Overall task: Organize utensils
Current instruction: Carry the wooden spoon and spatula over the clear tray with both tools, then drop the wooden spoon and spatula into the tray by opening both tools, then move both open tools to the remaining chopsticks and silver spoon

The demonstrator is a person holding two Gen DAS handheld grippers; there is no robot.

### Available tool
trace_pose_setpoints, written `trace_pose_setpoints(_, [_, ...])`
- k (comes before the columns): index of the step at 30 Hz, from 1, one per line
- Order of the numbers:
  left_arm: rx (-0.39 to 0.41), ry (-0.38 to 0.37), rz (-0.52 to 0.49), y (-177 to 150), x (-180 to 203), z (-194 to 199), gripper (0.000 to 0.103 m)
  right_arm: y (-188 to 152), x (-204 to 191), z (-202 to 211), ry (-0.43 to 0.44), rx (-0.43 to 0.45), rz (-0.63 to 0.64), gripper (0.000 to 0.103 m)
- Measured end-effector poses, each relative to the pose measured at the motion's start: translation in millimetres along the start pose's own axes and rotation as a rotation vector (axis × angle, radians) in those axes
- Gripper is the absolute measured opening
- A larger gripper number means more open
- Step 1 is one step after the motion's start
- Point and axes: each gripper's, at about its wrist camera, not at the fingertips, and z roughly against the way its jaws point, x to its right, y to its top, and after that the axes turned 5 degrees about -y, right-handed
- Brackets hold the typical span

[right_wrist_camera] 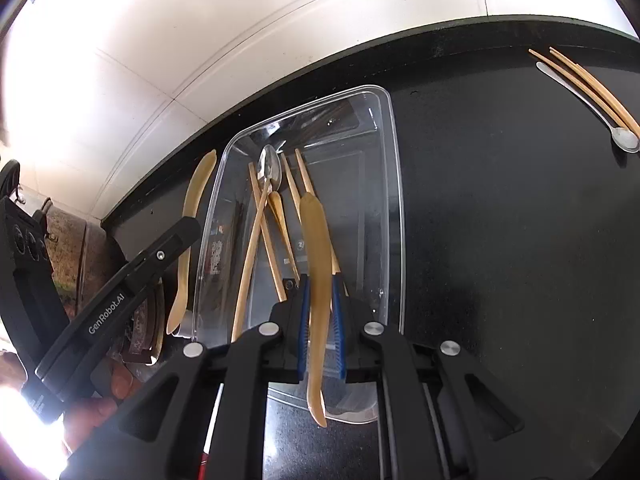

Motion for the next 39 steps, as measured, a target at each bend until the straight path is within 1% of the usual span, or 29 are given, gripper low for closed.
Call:
trace_pose_setpoints(2, [-0.001,0.004,0.008,1.7,-0.5,-1.5,0.011,1.6,1.9,-1.4,-0.008,-0.017,0.018,0.011])
trace_pose_setpoints(4, [0.002,0.012,0.027,4.6,-3.0,-3.3,0.011,3.8,-2.6,-4.3,-0.039,-0.024,0.059,0.011])
trace_pose_setpoints(5, [0.006,0.014,0.048,7.1,-6.1,-3.0,0.016,4.4,-6.8,-4.2,-0.065,-0.008,0.096,0.015])
trace_pose_setpoints(6, [0.004,0.018,0.07,9.3,-9.3,-2.5,0.023,3.8,-12.9,-2.8,-0.116,0.014,0.161,0.053])
trace_pose_setpoints(7, [0.004,0.015,0.1,12.9,-13.7,-1.4,0.06,2.9,-16.4,-1.6,-0.134,0.031,0.205,0.099])
trace_pose_setpoints(8, [0.02,0.02,0.118,15.3,-16.5,1.8,0.099,-0.2,-20.4,4.4,-0.144,0.089,0.265,0.094])
trace_pose_setpoints(9, [0.051,0.03,0.119,17.8,-17.4,7.4,0.097,-3.4,-24.2,9.4,-0.173,0.131,0.323,0.095])
trace_pose_setpoints(10, [0.087,0.043,0.108,20.5,-16.5,14.2,0.097,-6.5,-27.8,13.2,-0.208,0.159,0.388,0.095])
trace_pose_setpoints(12, [0.144,0.077,0.101,25.9,-14.3,23.3,0.097,-11.2,-29.0,19.3,-0.262,0.209,0.458,0.095])
trace_pose_setpoints(13, [0.16,0.078,0.108,27.5,-13.8,25.4,0.097,-13.1,-26.9,22.4,-0.277,0.228,0.48,0.095])
trace_pose_setpoints(17, [0.191,0.07,0.14,31.1,-3.9,25.6,0.097,-15.9,-6.3,29.8,-0.291,0.234,0.477,0.095])
trace_pose_setpoints(20, [0.194,0.07,0.119,31.5,18.9,16.5,0.097,-15.1,17.2,35.8,-0.305,0.225,0.463,0.095])
trace_pose_setpoints(23, [0.165,0.061,0.068,32.0,55.2,-3.1,0.097,-14.1,49.9,46.8,-0.337,0.225,0.423,0.095])
trace_pose_setpoints(27, [0.103,0.033,-0.01,26.7,110.2,-35.4,0.097,-4.3,119.5,71.8,-0.375,0.234,0.29,0.095])
trace_pose_setpoints(28, [0.077,0.02,-0.036,24.3,128.2,-46.9,0.097,-2.4,133.0,76.6,-0.384,0.237,0.263,0.095])
trace_pose_setpoints(31, [0.0,-0.003,-0.086,17.8,171.6,-78.8,0.097,2.0,191.1,95.2,-0.434,0.245,0.162,0.095])
trace_pose_setpoints(36, [-0.12,-0.013,-0.129,6.6,231.6,-134.0,0.097,9.6,275.0,122.6,-0.502,0.263,0.053,0.095])
trace_pose_setpoints(39, [-0.161,-0.012,-0.105,4.2,252.7,-159.0,0.097,19.6,311.1,134.2,-0.519,0.281,0.033,0.095])
